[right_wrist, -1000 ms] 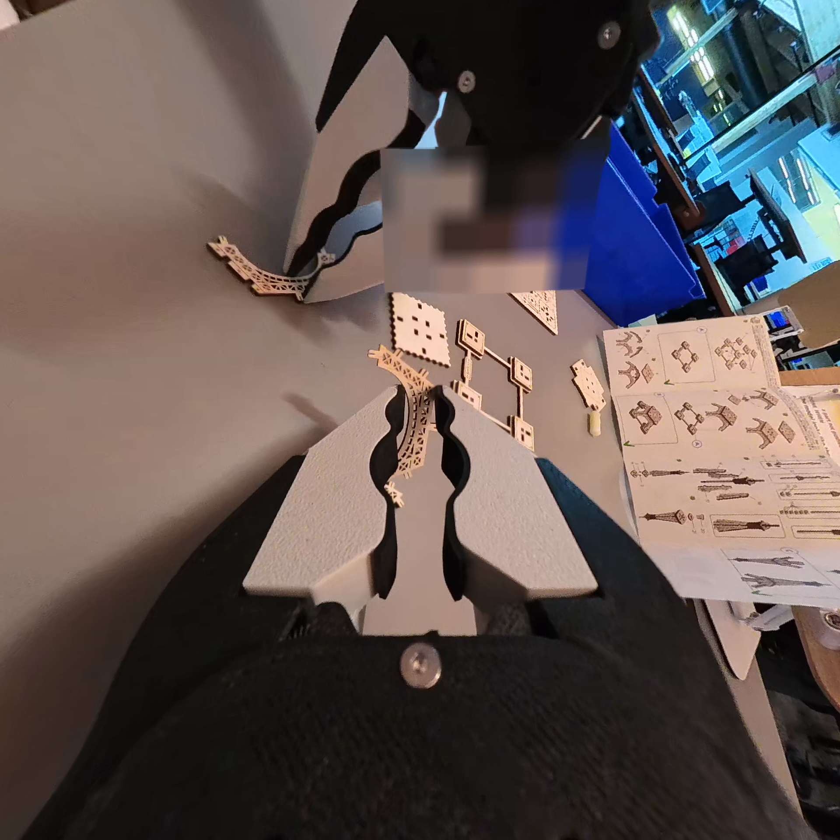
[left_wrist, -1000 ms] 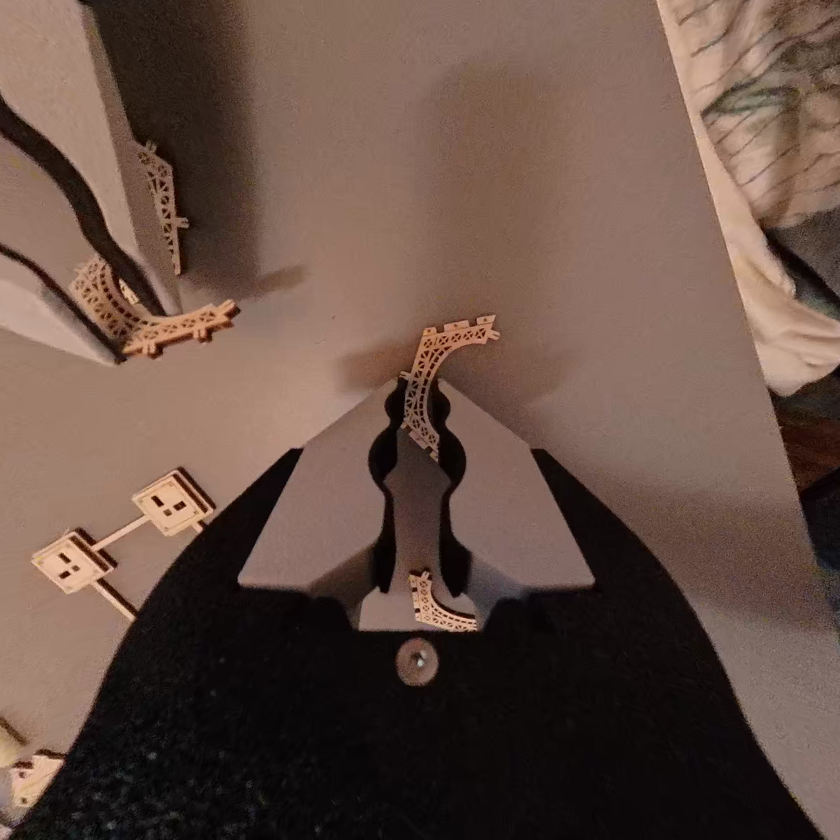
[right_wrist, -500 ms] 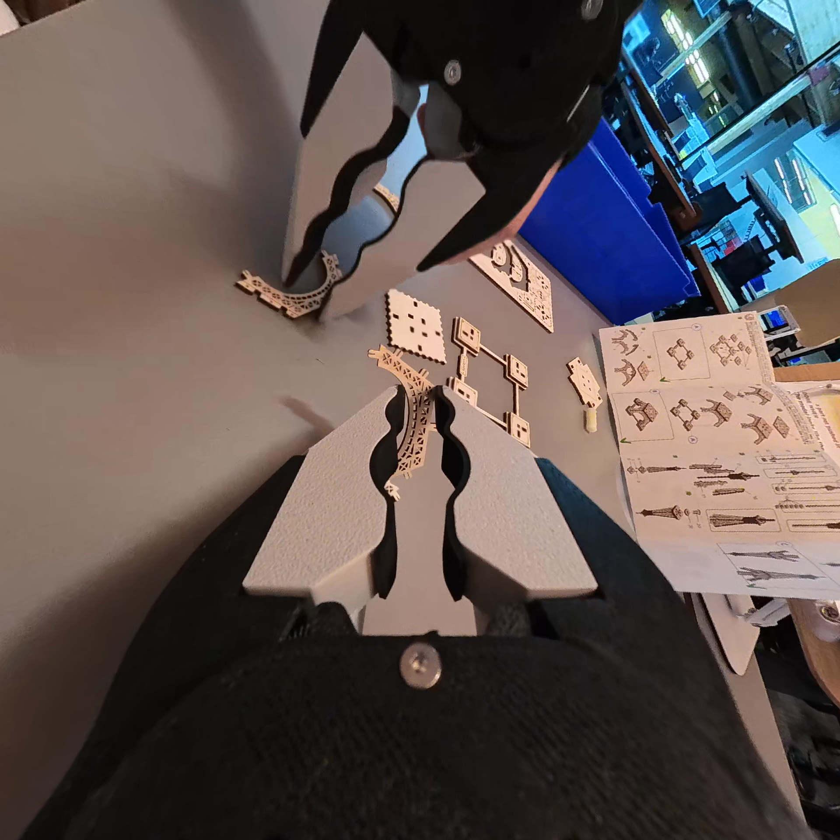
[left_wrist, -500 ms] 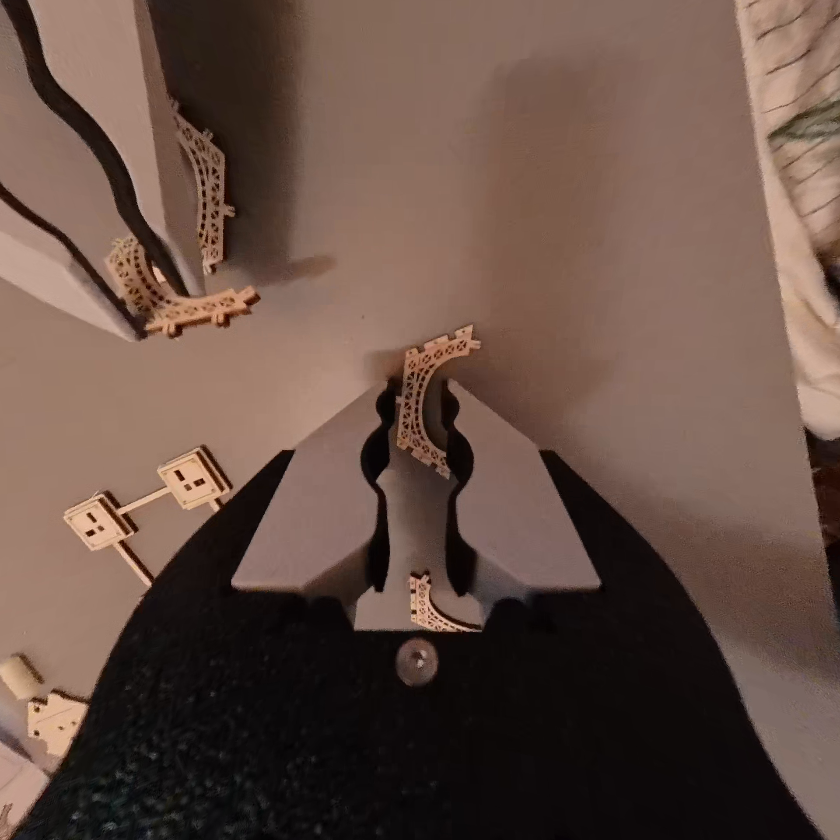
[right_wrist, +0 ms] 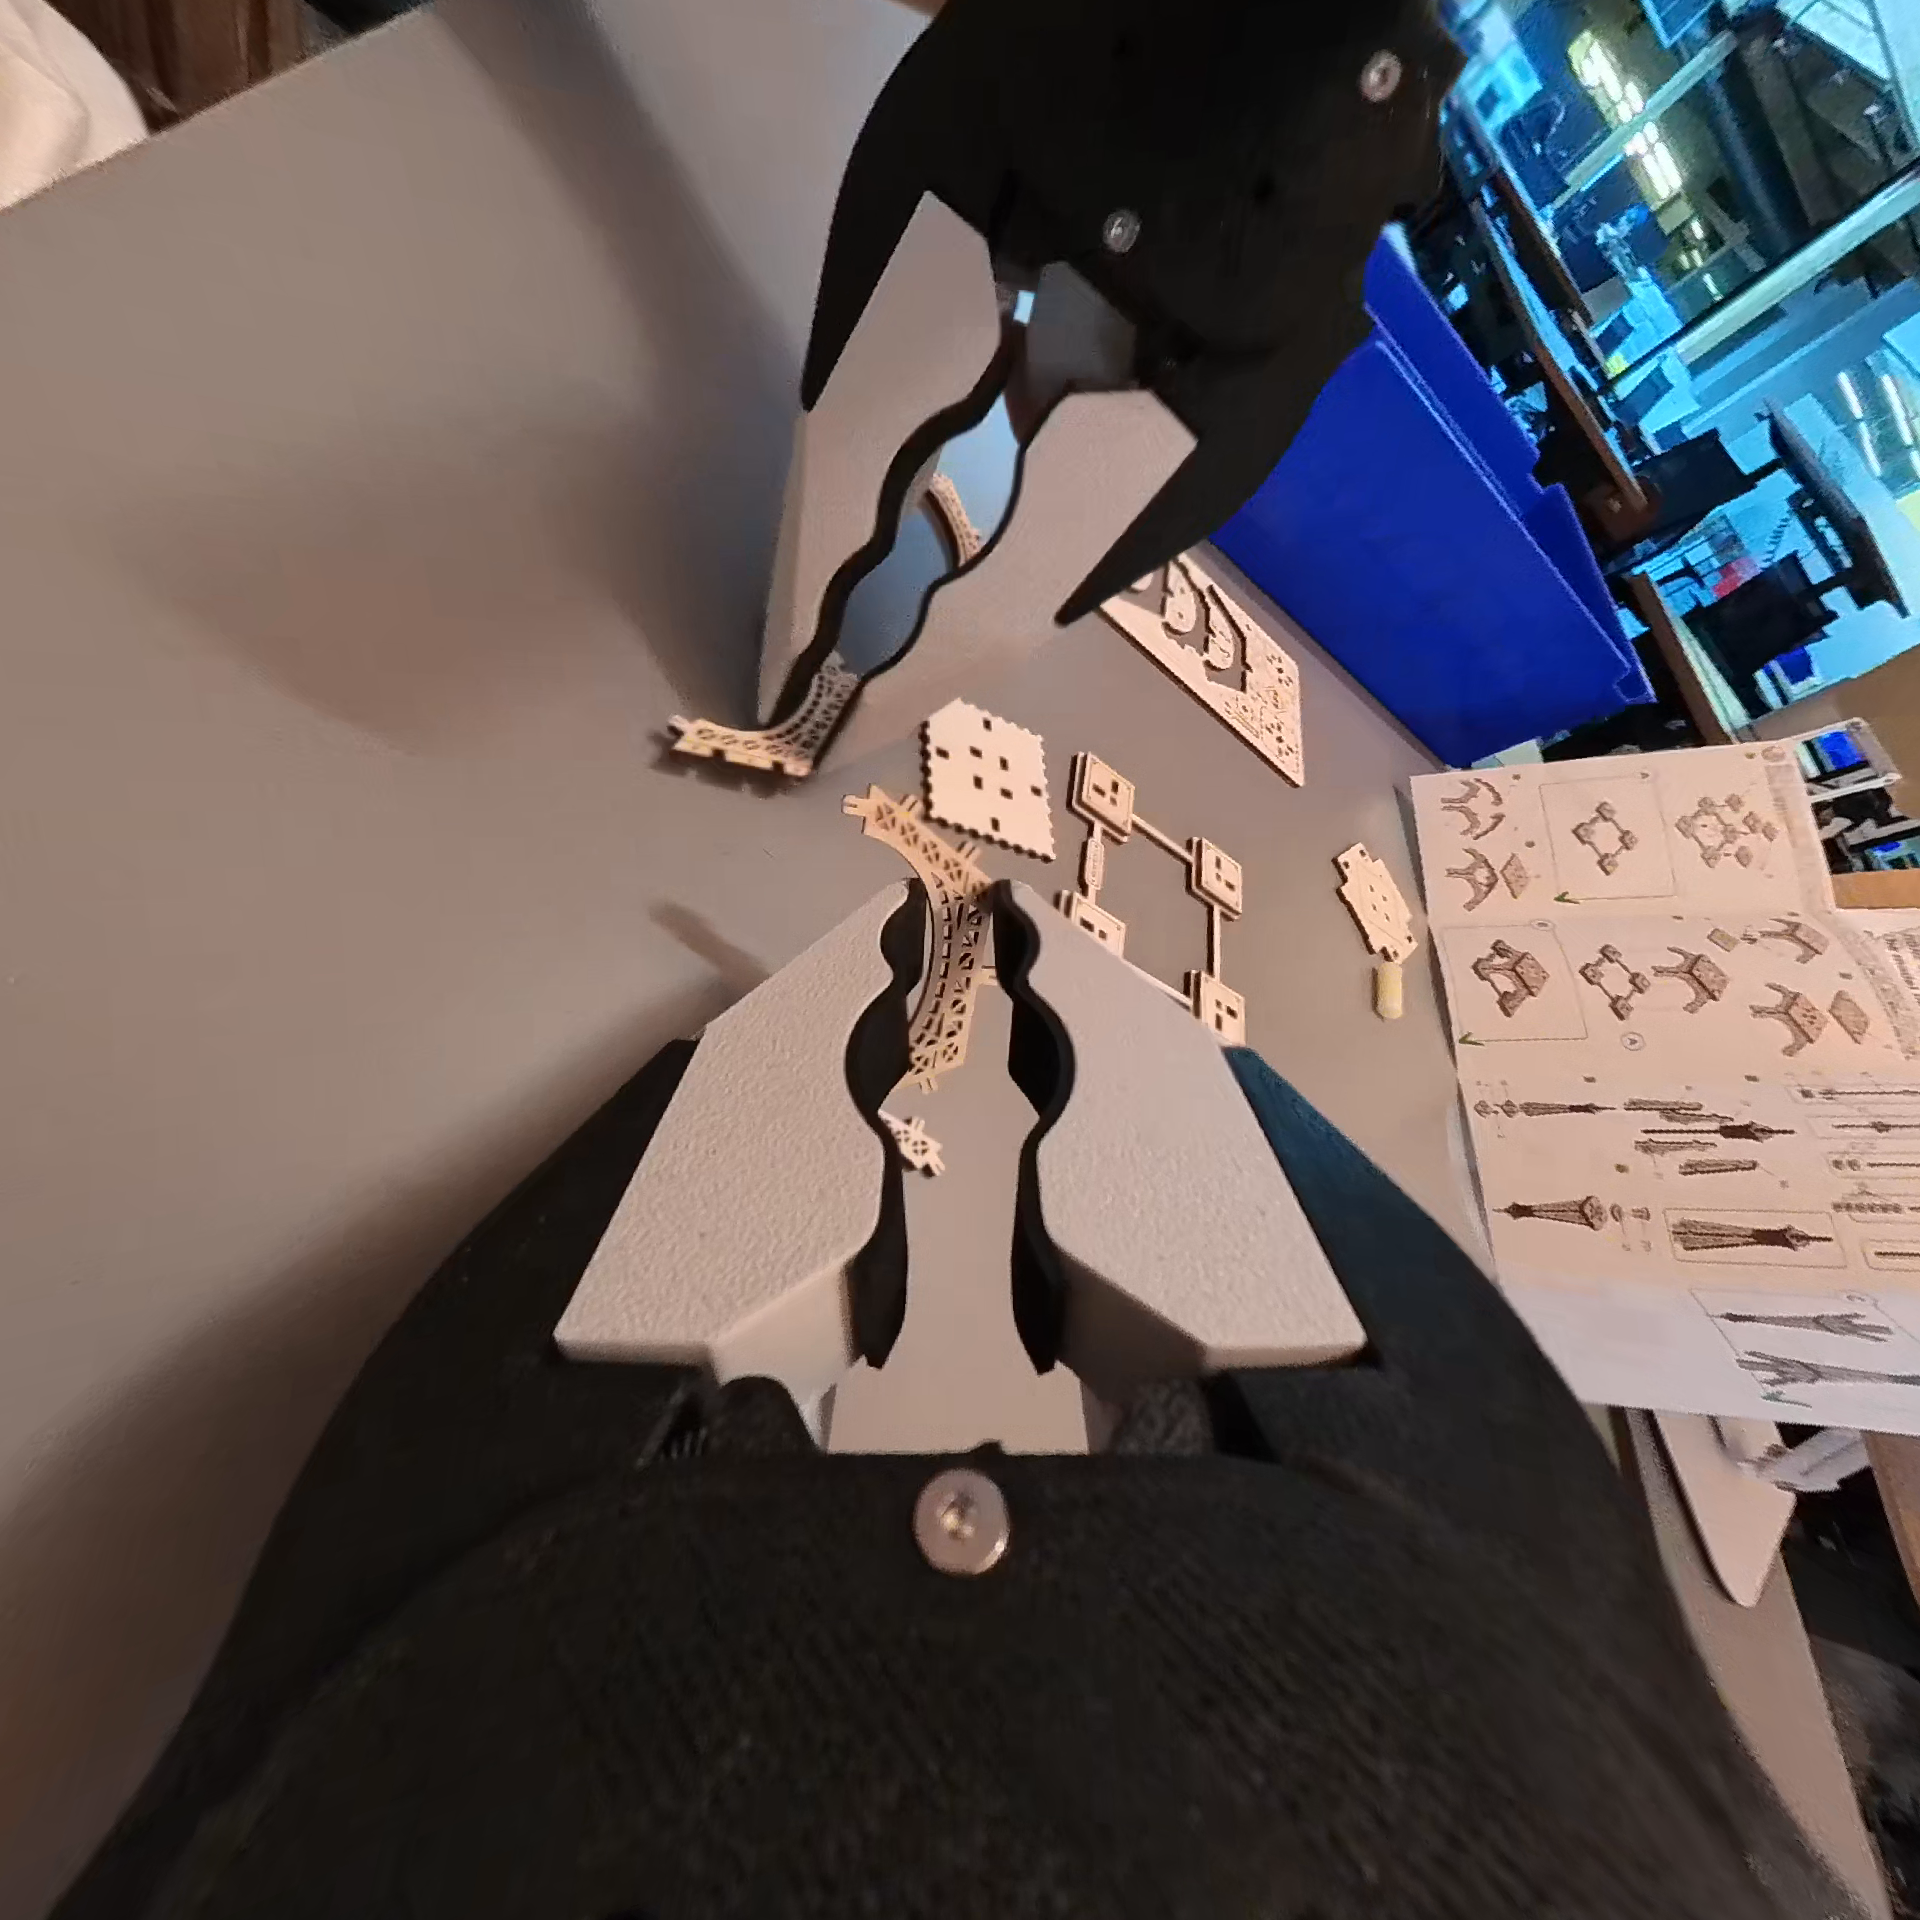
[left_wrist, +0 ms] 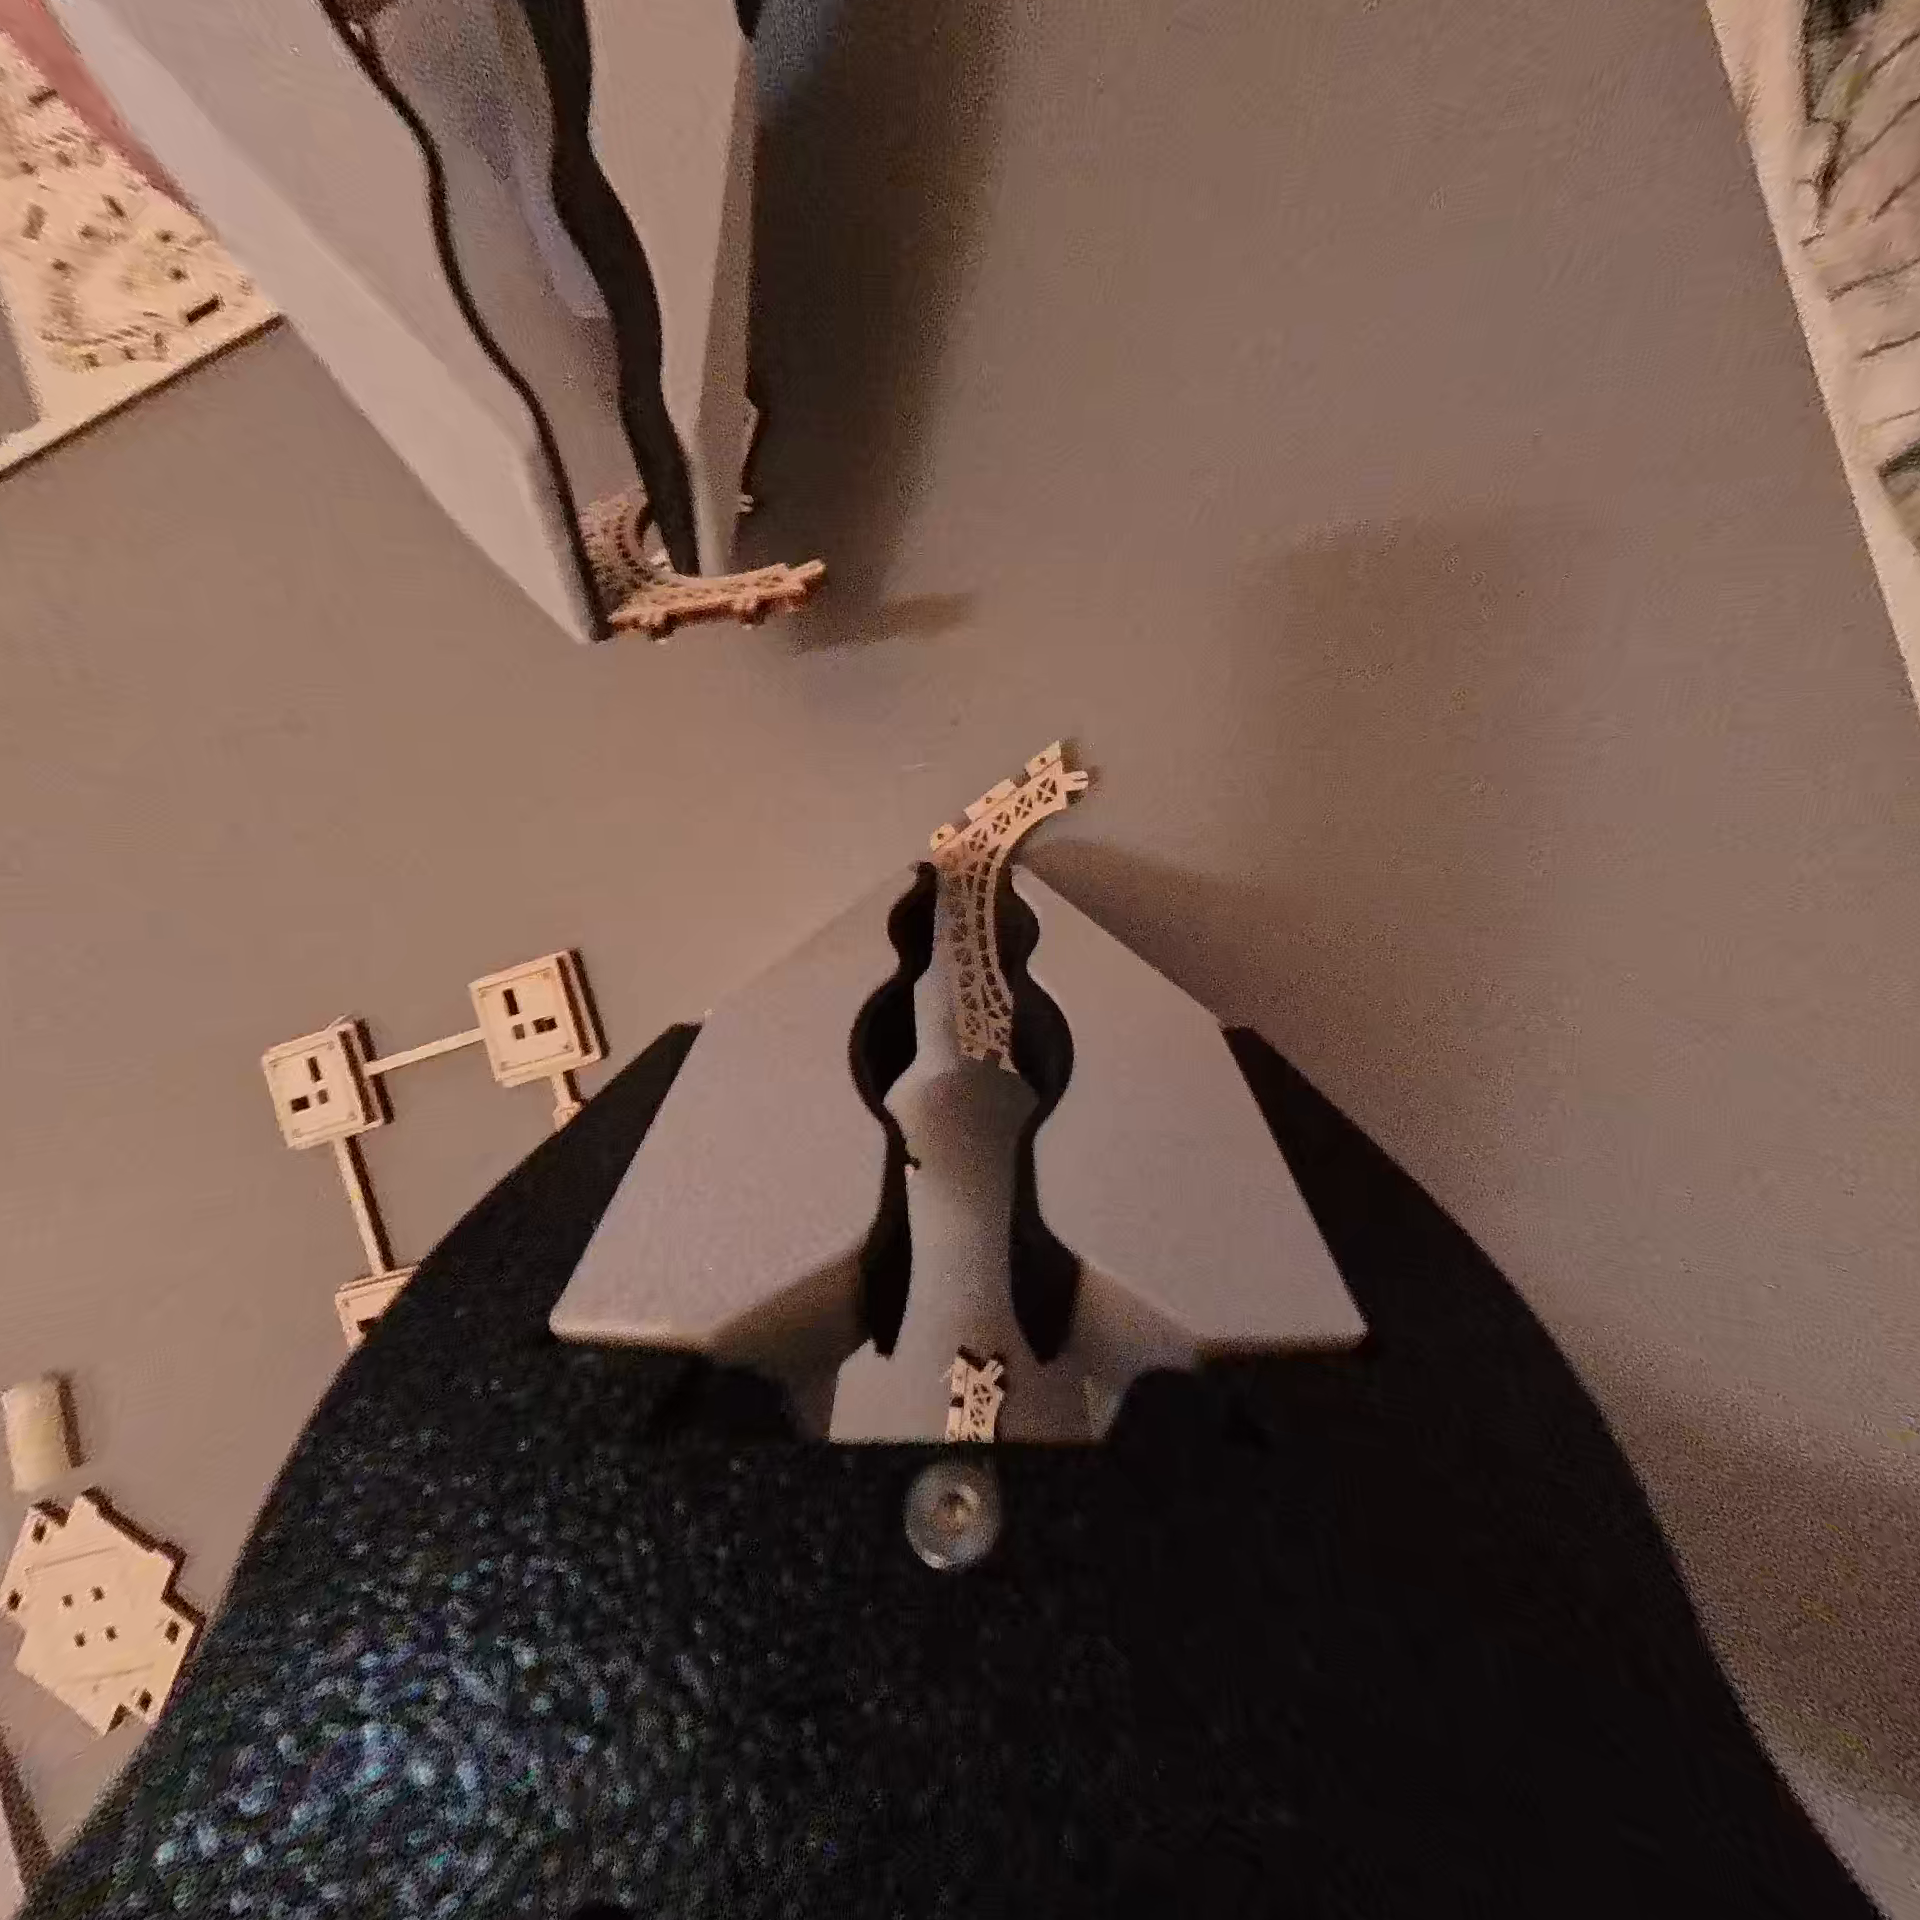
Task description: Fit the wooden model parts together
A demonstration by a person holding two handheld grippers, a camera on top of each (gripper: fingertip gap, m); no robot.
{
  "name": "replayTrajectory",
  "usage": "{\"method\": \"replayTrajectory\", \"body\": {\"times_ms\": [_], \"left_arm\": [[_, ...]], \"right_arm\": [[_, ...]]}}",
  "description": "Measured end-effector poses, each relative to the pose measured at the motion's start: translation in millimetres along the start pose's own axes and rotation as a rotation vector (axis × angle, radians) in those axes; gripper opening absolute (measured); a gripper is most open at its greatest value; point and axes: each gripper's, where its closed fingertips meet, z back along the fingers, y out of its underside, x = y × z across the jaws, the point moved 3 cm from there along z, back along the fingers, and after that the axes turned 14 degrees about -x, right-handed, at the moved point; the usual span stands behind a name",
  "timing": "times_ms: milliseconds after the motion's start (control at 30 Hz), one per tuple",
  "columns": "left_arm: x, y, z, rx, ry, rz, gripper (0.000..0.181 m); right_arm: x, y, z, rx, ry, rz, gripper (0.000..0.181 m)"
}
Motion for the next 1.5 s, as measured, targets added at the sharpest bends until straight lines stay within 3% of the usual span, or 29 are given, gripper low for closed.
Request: {"method": "replayTrajectory", "body": {"times_ms": [33,300,433,600,1267,1500], "left_arm": [[1.7,0.4,2.5,-0.033,-0.038,-0.005,0.008],[2.5,-11.6,3.1,-0.316,-0.114,-0.004,0.008],[3.4,-13.1,5.9,-0.266,-0.101,-0.034,0.008],[-3.0,-21.9,5.7,-0.300,-0.047,-0.075,0.008],[-12.3,-33.7,8.9,-0.388,-0.016,-0.171,0.008],[-13.7,-29.8,4.7,-0.347,-0.019,-0.174,0.008]], "right_arm": [[0.4,-0.3,-0.6,0.000,-0.003,-0.004,0.011],[17.9,7.0,-10.3,0.089,-0.110,-0.003,0.011],[25.5,2.8,-14.5,0.120,-0.162,0.068,0.011],[32.1,-11.9,-20.5,0.092,-0.190,0.159,0.010],[39.0,-27.8,-18.3,-0.073,-0.234,0.010,0.011],[41.7,-24.1,-19.5,-0.048,-0.249,0.000,0.011]]}}
